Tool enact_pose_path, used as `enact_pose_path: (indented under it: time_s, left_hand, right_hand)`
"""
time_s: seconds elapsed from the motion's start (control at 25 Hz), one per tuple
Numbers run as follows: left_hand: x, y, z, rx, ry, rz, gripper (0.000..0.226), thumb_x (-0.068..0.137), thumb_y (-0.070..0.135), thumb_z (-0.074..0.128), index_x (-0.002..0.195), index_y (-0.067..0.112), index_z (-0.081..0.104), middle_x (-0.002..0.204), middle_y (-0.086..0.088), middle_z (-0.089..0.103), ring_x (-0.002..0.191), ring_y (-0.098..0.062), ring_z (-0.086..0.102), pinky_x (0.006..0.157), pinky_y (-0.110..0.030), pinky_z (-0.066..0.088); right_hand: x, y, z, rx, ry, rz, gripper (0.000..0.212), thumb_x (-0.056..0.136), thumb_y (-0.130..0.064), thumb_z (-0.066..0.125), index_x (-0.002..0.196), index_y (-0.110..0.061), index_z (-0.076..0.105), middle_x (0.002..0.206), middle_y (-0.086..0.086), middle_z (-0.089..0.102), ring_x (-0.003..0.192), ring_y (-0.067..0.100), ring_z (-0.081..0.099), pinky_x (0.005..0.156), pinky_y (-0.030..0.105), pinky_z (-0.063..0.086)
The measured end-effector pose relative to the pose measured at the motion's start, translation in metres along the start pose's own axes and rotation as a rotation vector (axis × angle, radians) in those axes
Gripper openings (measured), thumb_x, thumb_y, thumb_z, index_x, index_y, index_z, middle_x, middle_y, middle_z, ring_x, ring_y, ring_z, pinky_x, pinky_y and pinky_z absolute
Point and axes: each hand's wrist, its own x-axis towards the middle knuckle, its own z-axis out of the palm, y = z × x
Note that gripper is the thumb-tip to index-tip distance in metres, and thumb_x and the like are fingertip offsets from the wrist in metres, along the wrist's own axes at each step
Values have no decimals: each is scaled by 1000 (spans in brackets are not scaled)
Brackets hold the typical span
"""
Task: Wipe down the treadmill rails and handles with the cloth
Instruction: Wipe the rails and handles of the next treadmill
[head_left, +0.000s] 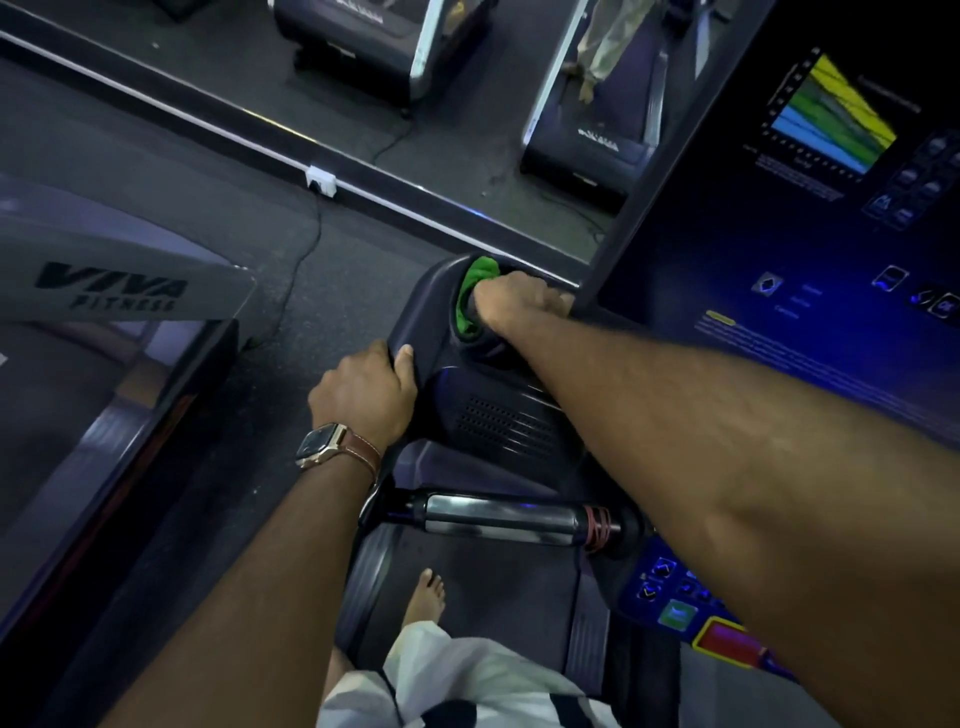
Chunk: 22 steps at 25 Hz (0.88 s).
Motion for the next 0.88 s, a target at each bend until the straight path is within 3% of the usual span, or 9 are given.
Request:
enact_pose_path:
  time_s: [0.12,0.32,0.4,0.44,0.56,0.64,0.76,0.88]
  left_hand:
    - [0,1,1,6,1,5,47,98,50,32,105,12,58,100,-21,66,91,-46,62,65,-39,36]
    - [2,4,1,14,5,21,48,99,48,32,104,9,59,100,-22,66,90,-46,62,65,-39,37]
    - [2,6,0,13,2,23,47,99,48,32,103,9,59,99,-22,66,89,-46,61,65,-39,36]
    - [2,4,0,17,7,16,47,99,48,32,102,10,59,99,-22,66,89,-46,62,65,-38,36]
    - [2,1,-1,27,1,12,48,98,50,32,101,11,59,97,-21,67,87,-45,62,65,-39,38]
    - [2,0,-1,20,-1,12,48,98,51,32,100,11,58,97,-22,66,87,-46,62,66,-40,41]
    - [3,1,1,25,-4,16,48,98,50,31,99,11,58,95,-22,67,86,-45,62,66,-40,41]
    - [2,1,1,11,1,23,47,98,49,31,98,11,58,94,-21,67,84,-45,62,66,-40,42]
  right_hand:
    - [-6,-1,10,-131,22,-58,58,92,-50,26,116,-19,68,125,4,66,122,29,53,107,50,22]
    - [-11,6,-6,-158,-72,-149,55,94,-46,27,127,-18,61,136,7,59,128,29,49,112,54,15]
    - [-8,3,-11,-369,-78,-217,54,94,-45,26,126,-20,62,134,6,59,127,29,49,111,58,11]
    - [-7,-3,-13,-593,-117,-255,55,93,-47,26,127,-22,62,134,5,59,129,28,48,111,61,9]
    - [-5,-18,-10,-946,-263,-139,71,81,-70,39,137,-29,53,146,5,49,143,36,30,106,71,6]
    - [-1,-13,-4,-795,-151,-117,73,86,-67,41,144,-24,48,152,8,42,145,39,24,111,71,4]
    - [-6,16,10,-340,49,-212,54,102,-39,30,141,-8,50,149,20,39,140,42,27,115,65,6]
    - [-18,29,12,-68,99,-75,63,105,-31,28,150,10,16,159,27,12,147,40,11,119,52,8]
